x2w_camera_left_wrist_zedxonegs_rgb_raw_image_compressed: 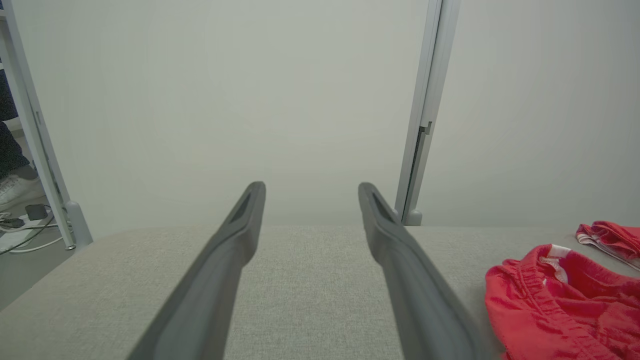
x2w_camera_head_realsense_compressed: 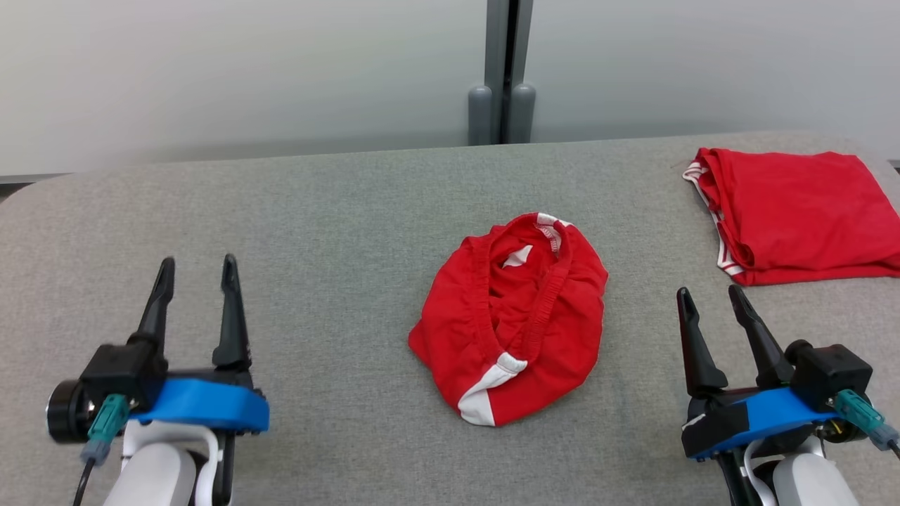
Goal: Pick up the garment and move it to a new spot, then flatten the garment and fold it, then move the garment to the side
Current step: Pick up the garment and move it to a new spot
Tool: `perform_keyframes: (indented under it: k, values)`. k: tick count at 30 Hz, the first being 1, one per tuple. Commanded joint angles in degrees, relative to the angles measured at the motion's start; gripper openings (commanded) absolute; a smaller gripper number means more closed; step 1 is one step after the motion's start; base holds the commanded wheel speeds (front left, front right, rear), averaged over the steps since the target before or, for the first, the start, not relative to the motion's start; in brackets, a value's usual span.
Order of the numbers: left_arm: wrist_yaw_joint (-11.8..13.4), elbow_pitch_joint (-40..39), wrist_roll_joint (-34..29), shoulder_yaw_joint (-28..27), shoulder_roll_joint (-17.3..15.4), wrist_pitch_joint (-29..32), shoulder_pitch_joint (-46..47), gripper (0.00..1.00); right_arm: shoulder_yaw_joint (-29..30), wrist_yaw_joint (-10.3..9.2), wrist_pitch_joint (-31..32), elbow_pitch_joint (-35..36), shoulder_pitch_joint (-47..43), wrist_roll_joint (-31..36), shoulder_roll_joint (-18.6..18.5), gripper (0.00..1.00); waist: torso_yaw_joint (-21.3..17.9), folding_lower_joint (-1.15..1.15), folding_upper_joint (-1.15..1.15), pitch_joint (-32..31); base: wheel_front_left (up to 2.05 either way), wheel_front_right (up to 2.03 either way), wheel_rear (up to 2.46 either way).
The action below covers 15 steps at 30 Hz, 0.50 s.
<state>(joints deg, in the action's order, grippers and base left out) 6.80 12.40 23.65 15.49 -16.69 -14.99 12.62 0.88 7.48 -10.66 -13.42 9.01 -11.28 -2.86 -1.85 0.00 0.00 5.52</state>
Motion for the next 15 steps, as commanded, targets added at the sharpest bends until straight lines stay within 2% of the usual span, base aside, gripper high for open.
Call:
perform_keyframes:
  k: [1,9,15]
  values:
    - [0.35,-0.62,-0.55,-1.05,-0.24,-0.24,-1.58,1.0,0.3,0.02,0.26,0.5,-0.84,0.41,-0.07,1.0,0.3,0.0,0.0,-0.27,0.0,0.0,0.0]
    - [0.1,-2.82,-2.4,-5.39,0.24,-0.25,-7.15,1.0,1.58,0.02,0.92,1.44,-2.58,0.8,-0.06,1.0,1.77,0.0,0.0,-1.18,0.0,0.0,0.0]
    - [-0.54,-3.63,-4.35,-6.73,1.92,-0.25,-10.28,1.0,1.95,0.02,1.47,2.06,-4.0,0.71,-0.07,1.0,2.45,0.0,0.0,-1.82,0.0,0.0,0.0]
